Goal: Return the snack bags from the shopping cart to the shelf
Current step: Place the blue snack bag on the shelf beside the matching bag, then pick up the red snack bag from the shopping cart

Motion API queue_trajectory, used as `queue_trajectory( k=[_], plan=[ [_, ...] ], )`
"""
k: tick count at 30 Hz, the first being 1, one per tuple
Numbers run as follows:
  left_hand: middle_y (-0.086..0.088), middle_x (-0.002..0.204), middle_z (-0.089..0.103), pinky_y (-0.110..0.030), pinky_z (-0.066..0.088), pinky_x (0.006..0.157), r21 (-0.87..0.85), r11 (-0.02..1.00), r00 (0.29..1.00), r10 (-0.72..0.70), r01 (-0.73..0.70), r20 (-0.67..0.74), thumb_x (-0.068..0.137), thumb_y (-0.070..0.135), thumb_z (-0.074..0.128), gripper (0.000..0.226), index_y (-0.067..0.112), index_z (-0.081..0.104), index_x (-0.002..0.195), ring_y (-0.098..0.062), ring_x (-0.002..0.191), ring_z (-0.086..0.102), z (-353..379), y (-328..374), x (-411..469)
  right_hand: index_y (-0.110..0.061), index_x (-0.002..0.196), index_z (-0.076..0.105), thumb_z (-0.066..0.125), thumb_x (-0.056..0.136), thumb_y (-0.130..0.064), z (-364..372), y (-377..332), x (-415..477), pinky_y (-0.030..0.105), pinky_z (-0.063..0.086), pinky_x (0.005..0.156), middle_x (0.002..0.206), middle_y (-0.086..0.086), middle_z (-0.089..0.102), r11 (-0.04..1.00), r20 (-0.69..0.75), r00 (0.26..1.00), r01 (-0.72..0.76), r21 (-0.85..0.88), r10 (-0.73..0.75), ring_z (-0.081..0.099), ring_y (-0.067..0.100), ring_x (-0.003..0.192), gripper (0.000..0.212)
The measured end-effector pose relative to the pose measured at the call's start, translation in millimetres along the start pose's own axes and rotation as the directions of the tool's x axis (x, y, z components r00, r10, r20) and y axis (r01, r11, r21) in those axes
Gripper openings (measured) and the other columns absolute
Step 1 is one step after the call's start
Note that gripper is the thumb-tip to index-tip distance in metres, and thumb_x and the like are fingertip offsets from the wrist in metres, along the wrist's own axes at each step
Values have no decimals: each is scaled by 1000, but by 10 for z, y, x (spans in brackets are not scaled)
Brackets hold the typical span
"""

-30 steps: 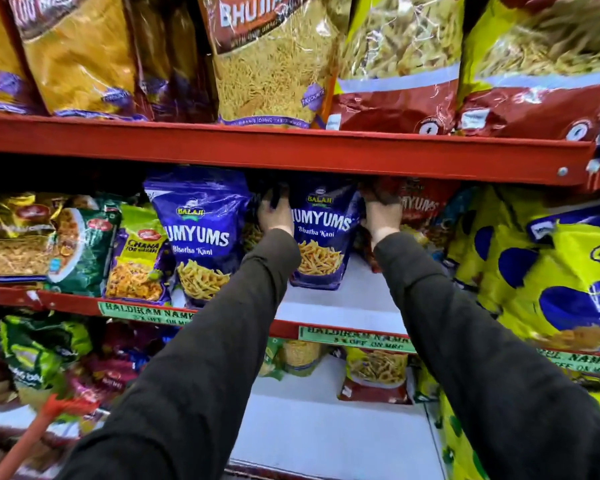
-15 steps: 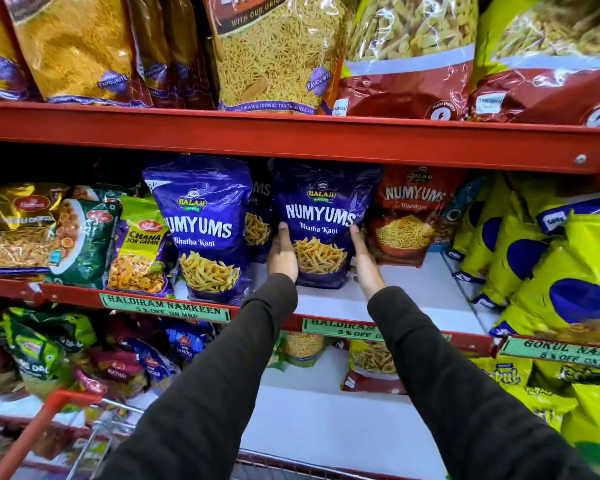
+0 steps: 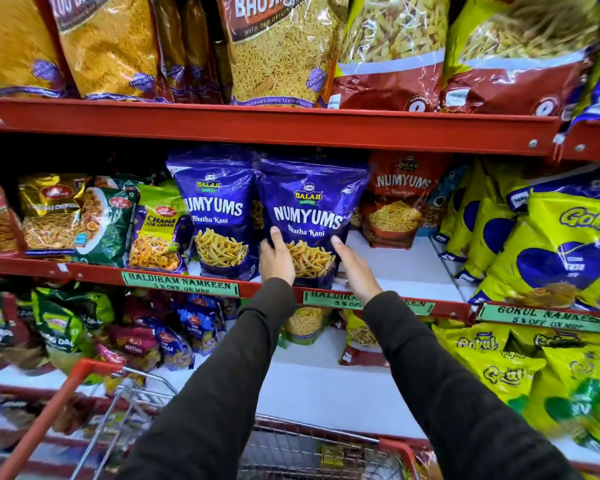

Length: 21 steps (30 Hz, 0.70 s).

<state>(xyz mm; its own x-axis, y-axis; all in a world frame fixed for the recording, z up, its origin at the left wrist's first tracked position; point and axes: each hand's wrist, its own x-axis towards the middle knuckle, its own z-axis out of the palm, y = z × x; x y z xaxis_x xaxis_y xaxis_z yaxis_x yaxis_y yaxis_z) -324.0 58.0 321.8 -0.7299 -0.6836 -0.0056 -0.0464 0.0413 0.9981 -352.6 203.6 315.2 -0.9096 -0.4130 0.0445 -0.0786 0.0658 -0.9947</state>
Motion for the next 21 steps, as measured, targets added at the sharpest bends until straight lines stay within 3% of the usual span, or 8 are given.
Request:
queue_trajectory(
  k=[3, 6, 8, 10, 13, 17, 19, 21],
  plan=[
    [-16, 149, 39, -42, 30, 112, -35, 999, 999, 33, -34, -28, 98, 48, 29, 58, 12, 31, 144, -33, 135, 39, -67, -40, -56, -22, 135, 50, 53, 88, -58, -27, 72, -50, 39, 41, 108, 140, 0, 55, 998, -80, 996, 28, -50, -32, 52, 16, 125, 59],
    [-13, 140, 43, -35, 37, 105, -95, 982, 983, 151, -162, -108, 99, 32, 41, 42, 13, 43, 136, -27, 123, 49, -114, -180, -226, -18, 121, 62, 61, 91, -37, -40, 206, -277, 30, 47, 96, 124, 1, 64, 985, -322, 932, 150, -83, -168, 59, 13, 111, 36],
    [-9, 130, 48, -19, 43, 95, -119, 953, 953, 259, -279, -160, 97, 21, 45, 34, 12, 49, 130, -14, 107, 55, -124, -376, -398, -20, 110, 67, 64, 90, -28, -47, 357, -486, 23, 49, 85, 115, 0, 67, 975, -412, 883, 206, -88, -224, 62, 10, 102, 22],
    [-3, 122, 54, -3, 40, 84, -100, 925, 924, 350, -367, -152, 97, 15, 46, 27, 12, 54, 122, -6, 100, 54, -120, -615, -592, -21, 103, 69, 65, 89, -25, -75, 574, -688, 20, 52, 81, 108, 0, 70, 973, -434, 871, 212, -87, -229, 64, 9, 97, 15],
    [2, 114, 60, -5, 42, 76, -13, 911, 911, 412, -412, -26, 98, 18, 44, 20, 18, 59, 111, 2, 98, 54, -131, -1060, -847, -16, 101, 69, 66, 89, -18, -153, 961, -990, 11, 51, 76, 105, 2, 72, 982, -426, 886, 169, -78, -186, 66, 10, 92, 13],
    [-1, 110, 64, -5, 45, 72, 161, 946, 953, 257, -282, 162, 97, 15, 45, 20, 18, 64, 103, -6, 96, 59, -204, -1820, -1281, -12, 105, 68, 66, 87, -6, -376, 1664, -1527, 10, 48, 69, 106, 4, 70, 982, -335, 942, -96, -161, 37, 64, 14, 88, 19],
    [-5, 109, 66, -22, 50, 82, 284, 935, 956, 141, -214, 256, 92, -2, 45, 27, 11, 66, 102, -21, 102, 62, -330, -2339, -1515, -10, 111, 66, 62, 87, -1, -544, 2066, -1895, 6, 47, 66, 103, 1, 68, 936, -230, 949, -268, -227, 216, 62, 8, 82, 26],
    [-18, 115, 65, -36, 47, 93, 470, 879, 921, -116, -80, 372, 85, -12, 48, 34, 3, 65, 110, -33, 109, 61, -391, -2696, -1726, -1, 114, 64, 53, 91, 5, -671, 2394, -2119, 3, 47, 59, 97, 4, 63, 871, -196, 901, -428, -244, 388, 59, 1, 73, 26]
  ],
)
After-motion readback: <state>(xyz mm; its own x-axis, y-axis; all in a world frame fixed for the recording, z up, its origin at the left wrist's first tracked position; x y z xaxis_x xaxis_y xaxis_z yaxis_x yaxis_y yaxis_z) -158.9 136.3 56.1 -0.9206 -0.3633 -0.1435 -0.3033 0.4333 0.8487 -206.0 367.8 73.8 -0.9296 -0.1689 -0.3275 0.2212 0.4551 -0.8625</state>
